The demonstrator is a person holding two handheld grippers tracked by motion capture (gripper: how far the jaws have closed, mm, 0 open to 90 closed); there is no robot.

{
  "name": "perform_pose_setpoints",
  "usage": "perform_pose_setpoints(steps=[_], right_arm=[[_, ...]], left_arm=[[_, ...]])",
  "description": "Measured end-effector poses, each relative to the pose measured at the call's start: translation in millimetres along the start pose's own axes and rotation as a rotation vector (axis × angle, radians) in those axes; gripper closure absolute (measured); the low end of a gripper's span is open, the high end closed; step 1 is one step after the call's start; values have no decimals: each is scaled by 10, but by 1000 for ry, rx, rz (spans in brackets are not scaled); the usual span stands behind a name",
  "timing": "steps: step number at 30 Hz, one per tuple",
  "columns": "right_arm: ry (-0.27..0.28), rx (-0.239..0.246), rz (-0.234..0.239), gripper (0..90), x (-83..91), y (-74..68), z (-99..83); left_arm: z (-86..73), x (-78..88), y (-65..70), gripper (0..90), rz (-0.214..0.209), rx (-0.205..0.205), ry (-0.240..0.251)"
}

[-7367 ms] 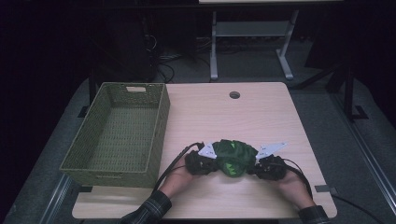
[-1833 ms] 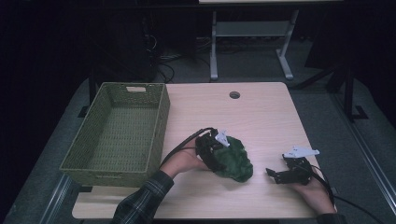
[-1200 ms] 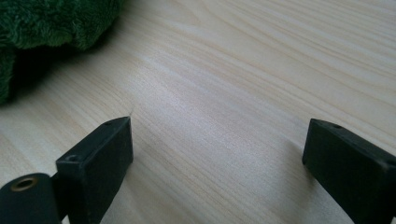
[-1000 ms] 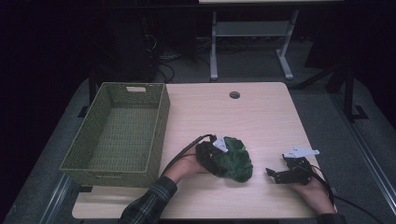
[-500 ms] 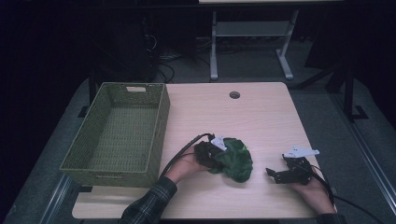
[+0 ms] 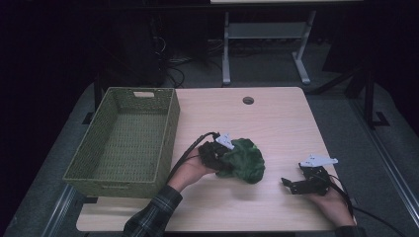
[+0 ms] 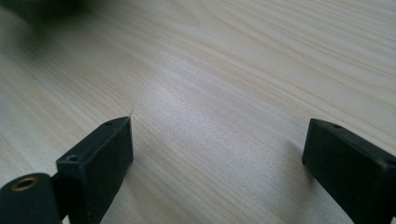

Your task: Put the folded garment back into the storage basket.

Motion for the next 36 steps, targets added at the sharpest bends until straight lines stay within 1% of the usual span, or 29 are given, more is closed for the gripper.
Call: perform_pose_setpoints(steps=[3,4,5,8,10,11,13,16,17,19,23,25,28,32,33,36], right_arm=[[1,2,0,83,0,1,0],[1,2,0,83,-1,2,0],[2,3,0,83,-1,3,0],[2,3,0,83,-1,2,0],[2,3,0,83,-1,3,0],[2,3,0,83,-1,2,0],[2,3,0,83,-1,2,0],[2,3,0,83,-1,2,0],[1,1,0,83,0,1,0],[1,1,0,83,-1,1,0],[1,1,0,83,0,1,0],[1,1,0,82,-1,1,0],[1,0,-1,82,-1,1,0],[1,0,-1,82,-1,1,1],[1,0,-1,82,-1,1,1],[1,0,-1,81,-1,0,1]], left_arm=[[50,127,29,744,15,16,21],[68,180,33,744,19,10,21],[88,220,47,744,23,15,37],[145,364,59,743,42,10,38],[174,443,64,743,55,15,41],[189,507,61,743,63,8,36],[207,595,61,743,71,17,43],[209,717,57,742,89,18,41],[210,749,59,742,94,30,54],[195,827,53,742,105,29,48],[157,966,52,742,133,52,56],[131,1035,46,742,148,55,49],[79,1155,41,741,171,75,62],[1,1323,25,741,199,86,70],[-27,1376,20,741,207,96,82],[-115,1510,-9,741,235,115,89]])
Point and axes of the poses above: each handheld gripper's, and its own axes: x roughly backward along the jaws, z roughly out of its top, y roughly to its right, the point moved 5 cm from there along -x, roughly forward along the jaws, and after that the axes turned 15 degrees about -z, right-handed, at the moved point
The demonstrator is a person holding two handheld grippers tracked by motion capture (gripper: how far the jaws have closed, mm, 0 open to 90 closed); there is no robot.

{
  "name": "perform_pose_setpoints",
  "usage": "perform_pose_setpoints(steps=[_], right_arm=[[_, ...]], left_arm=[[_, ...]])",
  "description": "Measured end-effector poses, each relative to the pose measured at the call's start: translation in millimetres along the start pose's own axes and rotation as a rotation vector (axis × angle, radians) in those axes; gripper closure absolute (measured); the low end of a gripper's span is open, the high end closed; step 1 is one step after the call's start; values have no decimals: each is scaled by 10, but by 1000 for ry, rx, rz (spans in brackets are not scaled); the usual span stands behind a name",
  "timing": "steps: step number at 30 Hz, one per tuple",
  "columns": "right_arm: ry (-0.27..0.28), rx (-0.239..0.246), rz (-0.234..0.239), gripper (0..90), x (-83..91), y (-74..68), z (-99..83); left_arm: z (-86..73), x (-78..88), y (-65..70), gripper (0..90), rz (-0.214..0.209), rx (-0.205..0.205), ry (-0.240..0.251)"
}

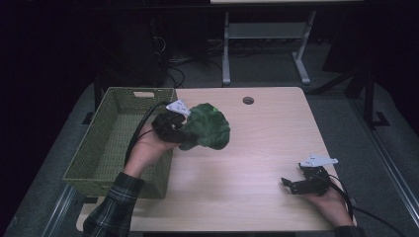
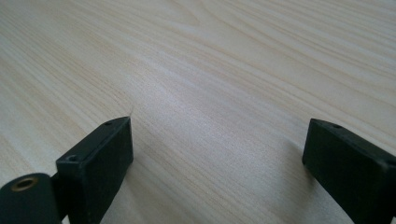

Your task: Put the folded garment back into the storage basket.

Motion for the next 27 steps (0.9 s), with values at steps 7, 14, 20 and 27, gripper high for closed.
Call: perform_pose_setpoints(steps=[7,14,20,27], right_arm=[[-26,-14,-27,0,-29,14,1],[-28,-21,-32,0,-32,10,3],[-28,-22,-32,0,-32,10,3],[-29,-21,-32,0,-32,10,3]], left_arm=[[-212,303,-138,741,60,50,14],[-436,588,-261,741,121,111,42],[-663,813,-380,741,175,163,57],[-900,923,-474,741,210,220,64]])
Point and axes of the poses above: each handheld gripper's, and its own axes: x roughly backward along the jaws, z roughly out of its top, y roughly to its right, the point moved 5 cm from there along -x, roughly forward along the jaws, and after that the axes turned 15 degrees about -z, right-handed, at the moved point
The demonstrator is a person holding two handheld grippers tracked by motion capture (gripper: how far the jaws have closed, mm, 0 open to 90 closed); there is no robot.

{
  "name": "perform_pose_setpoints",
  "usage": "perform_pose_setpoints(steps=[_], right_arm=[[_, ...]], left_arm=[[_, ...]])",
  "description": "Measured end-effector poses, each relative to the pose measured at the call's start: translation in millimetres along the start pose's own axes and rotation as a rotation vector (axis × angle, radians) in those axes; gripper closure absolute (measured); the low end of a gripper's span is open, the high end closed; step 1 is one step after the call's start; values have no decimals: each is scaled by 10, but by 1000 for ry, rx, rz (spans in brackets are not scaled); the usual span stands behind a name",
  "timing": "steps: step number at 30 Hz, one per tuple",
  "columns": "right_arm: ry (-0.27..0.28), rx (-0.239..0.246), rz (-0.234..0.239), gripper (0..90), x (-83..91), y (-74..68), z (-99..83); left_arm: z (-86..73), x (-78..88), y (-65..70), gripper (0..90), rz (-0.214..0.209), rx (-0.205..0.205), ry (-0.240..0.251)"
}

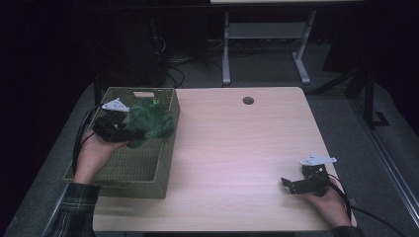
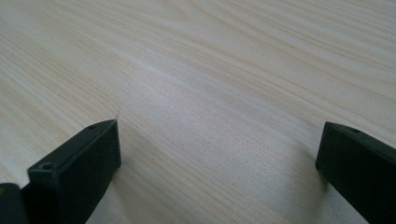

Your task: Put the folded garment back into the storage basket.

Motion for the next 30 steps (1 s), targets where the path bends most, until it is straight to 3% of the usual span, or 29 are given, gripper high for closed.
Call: perform_pose_setpoints(steps=[7,14,25,30], right_arm=[[0,-1,0,0,0,0,0],[0,-1,-1,0,0,0,0],[0,-1,-1,0,0,0,0],[0,-2,-1,0,0,1,0]], left_arm=[[-218,26,-201,741,34,67,17],[-430,-84,-389,740,57,106,1],[-629,-309,-564,735,32,141,-42],[-725,-460,-614,734,18,161,-99]])
Point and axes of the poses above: each handheld gripper's, and its own axes: x roughly backward along the jaws, z roughly out of its top, y roughly to its right, the point moved 5 cm from there along -x, roughly forward along the jaws, and after that the axes turned 15 degrees about -z, right-handed, at the moved point
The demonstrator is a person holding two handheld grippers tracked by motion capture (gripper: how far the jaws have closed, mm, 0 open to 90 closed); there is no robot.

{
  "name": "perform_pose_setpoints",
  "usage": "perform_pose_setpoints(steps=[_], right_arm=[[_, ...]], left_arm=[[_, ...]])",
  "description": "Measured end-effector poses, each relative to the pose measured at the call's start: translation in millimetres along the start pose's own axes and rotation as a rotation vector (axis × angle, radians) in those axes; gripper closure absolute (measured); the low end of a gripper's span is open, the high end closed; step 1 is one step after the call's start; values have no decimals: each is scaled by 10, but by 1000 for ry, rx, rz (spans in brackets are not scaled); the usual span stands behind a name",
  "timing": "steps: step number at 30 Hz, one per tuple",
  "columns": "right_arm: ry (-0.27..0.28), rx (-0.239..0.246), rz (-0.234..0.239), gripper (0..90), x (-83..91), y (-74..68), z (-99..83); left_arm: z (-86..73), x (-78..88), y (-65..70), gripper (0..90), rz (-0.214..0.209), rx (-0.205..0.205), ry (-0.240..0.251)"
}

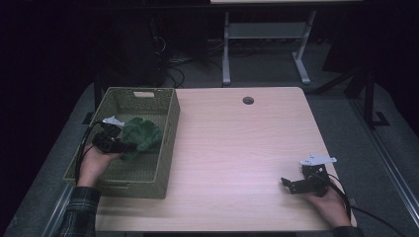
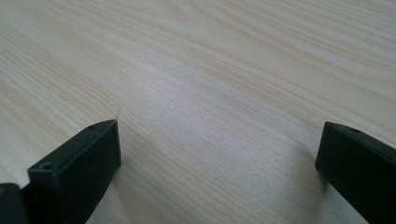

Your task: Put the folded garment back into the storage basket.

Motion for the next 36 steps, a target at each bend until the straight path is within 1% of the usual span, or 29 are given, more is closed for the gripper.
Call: perform_pose_setpoints(steps=[1,2,3,4,5,8,10,13,16,19,20,24,25,29,32,36], right_arm=[[0,-1,0,0,0,-1,0],[0,-2,0,0,0,-2,1],[0,-2,0,0,0,-2,1],[0,-2,0,0,0,-2,1],[0,-2,0,0,0,-2,1],[0,-2,0,0,0,-2,1],[0,-2,0,0,0,-2,1],[0,-2,0,0,0,-2,0],[0,-3,0,0,0,-2,1],[0,-2,0,0,0,-2,0],[0,-2,0,0,0,-2,0],[0,-2,0,0,0,-2,0],[0,-1,0,0,0,-1,0],[0,-1,0,0,0,0,0],[0,0,0,0,0,0,0],[0,0,1,0,0,0,0]], left_arm=[[-18,-36,-14,732,2,0,-29],[-26,-65,-14,730,2,7,-40],[-30,-75,-17,728,-1,2,-57],[-31,-87,-16,726,-1,4,-55],[-37,-92,-16,725,-3,8,-63],[-57,-103,-35,718,8,11,-77],[-64,-117,-39,698,20,11,-84],[-69,-126,-41,633,16,20,-85],[-75,-132,-55,521,16,21,-89],[-69,-133,-60,410,25,18,-72],[-68,-125,-59,367,37,6,-68],[-47,-87,-55,204,68,-9,-38],[-39,-72,-53,180,65,-11,-23],[3,10,-26,146,74,-25,20],[50,58,35,146,70,-43,32],[129,105,126,146,65,-56,49]])
Point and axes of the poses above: each handheld gripper's, and its own axes: x roughly backward along the jaws, z roughly out of its top, y roughly to its right, the point moved 5 cm from there along -x, roughly forward along the jaws, and after that the axes turned 15 degrees about -z, right-handed, at the moved point
